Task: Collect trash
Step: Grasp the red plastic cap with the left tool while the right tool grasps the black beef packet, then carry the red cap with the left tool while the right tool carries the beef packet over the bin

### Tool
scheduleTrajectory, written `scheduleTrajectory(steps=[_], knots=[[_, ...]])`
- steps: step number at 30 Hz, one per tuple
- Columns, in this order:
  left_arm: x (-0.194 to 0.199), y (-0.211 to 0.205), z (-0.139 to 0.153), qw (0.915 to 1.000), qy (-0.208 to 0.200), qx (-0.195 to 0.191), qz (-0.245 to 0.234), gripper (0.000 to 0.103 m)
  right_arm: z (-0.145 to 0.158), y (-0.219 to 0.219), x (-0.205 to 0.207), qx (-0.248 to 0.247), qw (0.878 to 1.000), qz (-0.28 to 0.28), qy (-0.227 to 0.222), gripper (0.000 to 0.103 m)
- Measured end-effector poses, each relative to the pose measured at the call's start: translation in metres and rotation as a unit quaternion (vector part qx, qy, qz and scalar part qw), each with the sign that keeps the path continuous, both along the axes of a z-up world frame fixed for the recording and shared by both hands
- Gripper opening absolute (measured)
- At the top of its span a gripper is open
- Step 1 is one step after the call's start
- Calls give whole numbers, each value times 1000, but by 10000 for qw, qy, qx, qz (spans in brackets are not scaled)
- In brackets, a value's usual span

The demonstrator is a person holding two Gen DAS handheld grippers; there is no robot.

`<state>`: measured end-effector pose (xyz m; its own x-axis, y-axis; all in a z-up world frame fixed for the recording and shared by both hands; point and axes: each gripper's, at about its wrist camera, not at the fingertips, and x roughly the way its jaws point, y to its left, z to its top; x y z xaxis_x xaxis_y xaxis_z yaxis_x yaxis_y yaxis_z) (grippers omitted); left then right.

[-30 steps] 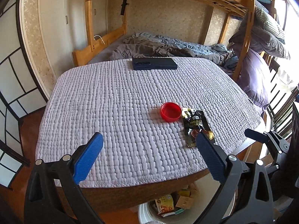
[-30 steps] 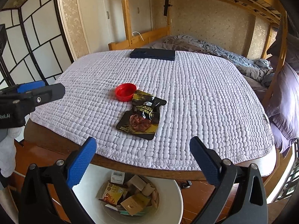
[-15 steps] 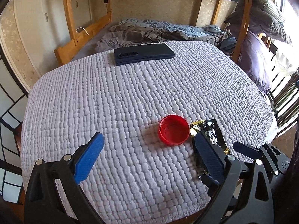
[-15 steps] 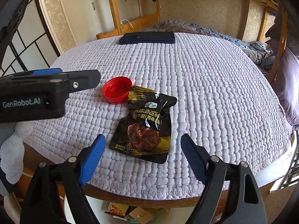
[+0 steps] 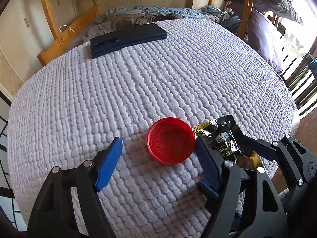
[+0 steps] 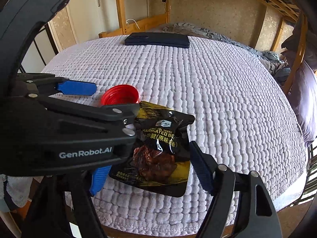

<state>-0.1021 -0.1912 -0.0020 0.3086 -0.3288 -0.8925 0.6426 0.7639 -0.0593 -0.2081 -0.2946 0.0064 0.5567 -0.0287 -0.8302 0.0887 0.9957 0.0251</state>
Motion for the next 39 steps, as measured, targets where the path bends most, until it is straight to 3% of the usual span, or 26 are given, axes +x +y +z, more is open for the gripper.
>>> scheduleTrajectory(steps=[6,19,23,32,39], knots=[[7,1,0,10000,11,-11,-17,57,-1,0,4,-66,10000,54,-51,68],[6,2,-2,9996,-196,225,13,58,-2,3,6,-137,9999,55,-45,68],[6,3,0,9995,-200,230,71,49,-1,1,4,-79,9999,68,-38,66],[-2,16,9,9995,-202,109,222,49,10,-7,-9,197,9997,94,-68,63],[-8,22,11,9992,-207,120,317,50,4,-5,-12,56,9999,137,24,64]])
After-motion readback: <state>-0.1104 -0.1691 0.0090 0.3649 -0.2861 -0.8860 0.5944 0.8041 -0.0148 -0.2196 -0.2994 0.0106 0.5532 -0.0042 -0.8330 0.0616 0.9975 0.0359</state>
